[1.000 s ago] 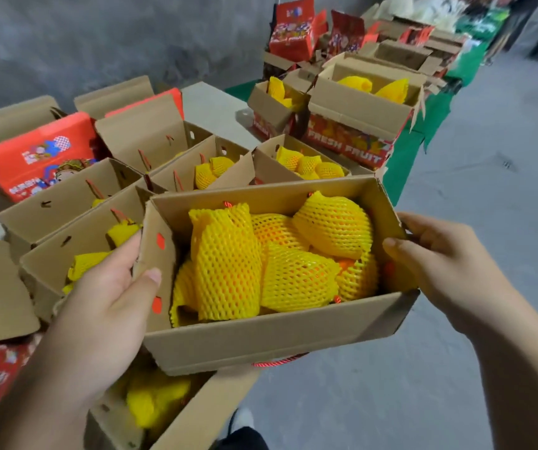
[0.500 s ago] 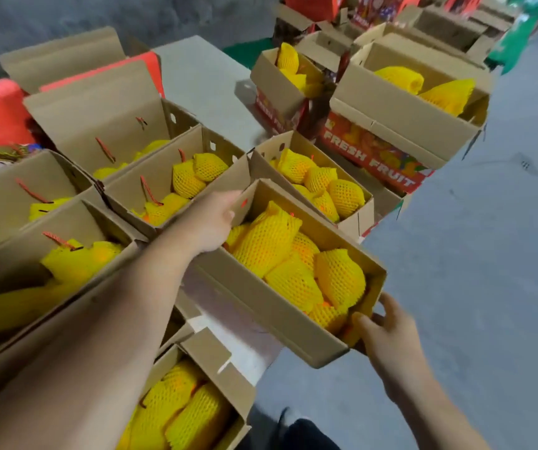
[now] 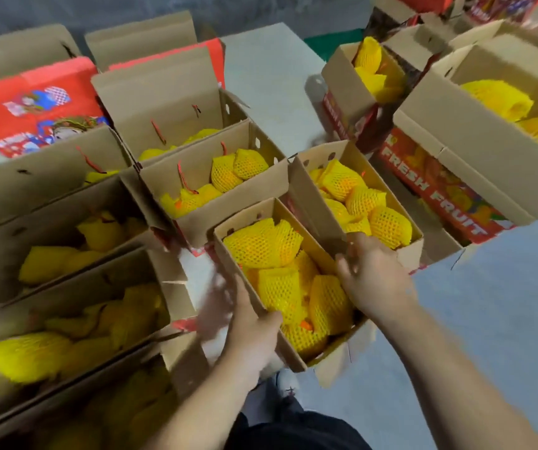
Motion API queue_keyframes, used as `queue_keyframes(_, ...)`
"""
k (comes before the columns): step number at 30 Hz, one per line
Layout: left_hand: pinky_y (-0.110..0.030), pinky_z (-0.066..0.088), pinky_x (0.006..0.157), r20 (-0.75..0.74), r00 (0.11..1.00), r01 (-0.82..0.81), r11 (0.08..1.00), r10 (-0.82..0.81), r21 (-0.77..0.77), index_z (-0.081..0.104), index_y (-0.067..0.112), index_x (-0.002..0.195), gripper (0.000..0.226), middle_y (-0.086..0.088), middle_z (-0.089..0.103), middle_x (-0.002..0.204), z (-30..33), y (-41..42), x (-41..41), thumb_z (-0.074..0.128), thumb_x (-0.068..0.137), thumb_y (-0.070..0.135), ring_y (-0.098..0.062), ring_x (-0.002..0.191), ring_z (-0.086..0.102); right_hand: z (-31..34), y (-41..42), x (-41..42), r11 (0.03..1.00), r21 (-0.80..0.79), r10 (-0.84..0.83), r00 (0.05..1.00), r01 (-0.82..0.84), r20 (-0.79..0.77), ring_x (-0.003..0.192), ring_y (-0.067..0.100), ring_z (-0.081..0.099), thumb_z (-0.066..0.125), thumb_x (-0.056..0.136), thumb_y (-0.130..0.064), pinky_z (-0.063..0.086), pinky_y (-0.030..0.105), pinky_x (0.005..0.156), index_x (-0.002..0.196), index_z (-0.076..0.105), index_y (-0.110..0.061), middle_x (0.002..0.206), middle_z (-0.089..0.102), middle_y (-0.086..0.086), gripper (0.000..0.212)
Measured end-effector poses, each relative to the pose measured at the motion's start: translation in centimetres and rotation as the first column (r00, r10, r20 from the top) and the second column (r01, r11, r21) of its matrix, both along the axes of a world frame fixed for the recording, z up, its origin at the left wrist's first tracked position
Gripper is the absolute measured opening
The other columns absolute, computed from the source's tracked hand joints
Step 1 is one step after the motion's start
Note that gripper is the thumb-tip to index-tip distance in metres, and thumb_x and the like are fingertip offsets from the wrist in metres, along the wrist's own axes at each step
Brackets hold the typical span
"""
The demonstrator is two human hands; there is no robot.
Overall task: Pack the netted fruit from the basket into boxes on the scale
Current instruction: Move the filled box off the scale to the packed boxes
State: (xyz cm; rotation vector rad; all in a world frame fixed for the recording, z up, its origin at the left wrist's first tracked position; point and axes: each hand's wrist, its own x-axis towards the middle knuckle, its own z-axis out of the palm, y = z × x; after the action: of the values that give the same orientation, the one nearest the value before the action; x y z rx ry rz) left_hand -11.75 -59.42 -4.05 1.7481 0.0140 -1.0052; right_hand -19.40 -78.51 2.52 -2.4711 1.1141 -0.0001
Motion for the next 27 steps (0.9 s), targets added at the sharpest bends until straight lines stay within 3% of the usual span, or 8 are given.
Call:
queue_keyframes(2, -0.042, 0.047, 0.112, -0.016, 0.997, -0.078, 0.996, 0.078, -0.033, 0.006, 0.049, 0.165, 0.097, 0.009, 0.032, 0.169, -0.4, -0.7, 0.2, 0.062, 0.1, 0.003, -0.02, 0.142, 0.048, -2.0, -0.1, 3.0, 0.987, 0.082, 0.143, 0.985, -0.136, -0.092, 0.122, 0.039, 0.058, 0.054, 0.102, -0.023, 0.051, 0.049, 0.097, 0.144, 0.044, -0.021, 0.133, 0.059, 0.013, 0.043)
queue_keyframes(5, -0.058, 0.045, 0.115, -0.014, 0.988, -0.152, 0.988, 0.152, -0.019, 0.023, 0.051, 0.162, 0.089, 0.009, 0.05, 0.158, -0.3, -0.8, 0.0, 0.064, 0.097, 0.005, -0.025, 0.14, 0.054, -4.2, 0.1, 4.2, 0.982, 0.075, 0.186, 0.96, -0.174, -0.21, 0.126, 0.039, 0.061, 0.036, 0.101, -0.006, 0.042, 0.055, 0.107, 0.158, 0.022, -0.039, 0.135, 0.064, 0.011, 0.067)
queue_keyframes(10, -0.058, 0.051, 0.108, 0.053, 0.997, -0.055, 0.994, 0.06, -0.091, 0.031, 0.052, 0.159, 0.09, 0.022, 0.067, 0.135, 0.0, -2.0, 1.4, 0.062, 0.083, 0.014, -0.02, 0.122, 0.068, -5.3, -1.9, 1.0, 0.977, 0.167, 0.111, 0.984, -0.134, 0.136, 0.118, 0.039, 0.065, 0.052, 0.098, -0.005, 0.054, 0.049, 0.1, 0.158, 0.038, -0.032, 0.134, 0.067, 0.013, 0.067)
queue_keyframes(13, -0.035, 0.054, 0.096, 0.129, 0.992, 0.016, 0.996, -0.005, -0.082, 0.026, 0.054, 0.16, 0.09, 0.029, 0.07, 0.12, 0.0, -3.2, 2.4, 0.057, 0.084, 0.018, -0.012, 0.11, 0.068, -5.4, -2.7, 1.1, 0.973, 0.203, 0.077, 0.986, -0.107, 0.151, 0.119, 0.043, 0.064, 0.053, 0.099, -0.005, 0.052, 0.049, 0.101, 0.159, 0.036, -0.024, 0.135, 0.065, 0.019, 0.066)
queue_keyframes(15, -0.028, 0.057, 0.09, 0.194, 0.981, 0.027, 0.999, -0.018, -0.042, 0.021, 0.058, 0.16, 0.087, 0.032, 0.062, 0.132, -0.2, -3.4, 2.2, 0.053, 0.086, 0.025, -0.002, 0.107, 0.067, -5.4, -2.4, 1.6, 0.963, 0.235, 0.091, 0.978, -0.134, 0.185, 0.127, 0.044, 0.059, 0.05, 0.102, -0.006, 0.048, 0.048, 0.106, 0.162, 0.031, -0.02, 0.145, 0.059, 0.02, 0.064)
queue_keyframes(17, -0.04, 0.055, 0.104, 0.224, 0.975, 0.005, 1.0, 0.002, -0.027, 0.022, 0.057, 0.16, 0.081, 0.03, 0.055, 0.144, -0.3, -3.2, 1.0, 0.05, 0.091, 0.025, -0.004, 0.118, 0.064, -5.1, -2.2, 2.6, 0.95, 0.254, 0.126, 0.966, -0.184, 0.228, 0.141, 0.038, 0.048, 0.049, 0.104, -0.01, 0.041, 0.046, 0.117, 0.164, 0.026, -0.021, 0.159, 0.045, 0.013, 0.064)
queue_keyframes(20, -0.039, 0.042, 0.12, 0.298, 0.944, -0.157, 0.987, 0.144, 0.018, 0.034, 0.042, 0.162, 0.07, 0.018, 0.051, 0.155, -0.5, -3.5, -0.7, 0.049, 0.1, 0.012, -0.009, 0.139, 0.052, -5.1, -2.5, 4.8, 0.941, 0.234, 0.199, 0.959, -0.245, 0.201, 0.154, 0.029, 0.03, 0.052, 0.102, -0.005, 0.031, 0.049, 0.124, 0.164, 0.024, -0.027, 0.172, 0.02, 0.005, 0.072)
queue_keyframes(27, -0.043, 0.039, 0.119, 0.351, 0.936, -0.056, 0.987, 0.0, 0.15, 0.015, 0.034, 0.168, 0.061, 0.003, 0.043, 0.164, -0.8, -5.7, -0.5, 0.041, 0.112, 0.03, -0.027, 0.144, 0.048, -4.2, -3.8, 8.5, 0.934, 0.237, 0.212, 0.948, -0.268, 0.236, 0.155, 0.029, 0.03, 0.049, 0.092, 0.012, 0.025, 0.034, 0.125, 0.16, 0.034, -0.01, 0.166, 0.033, 0.014, 0.073)
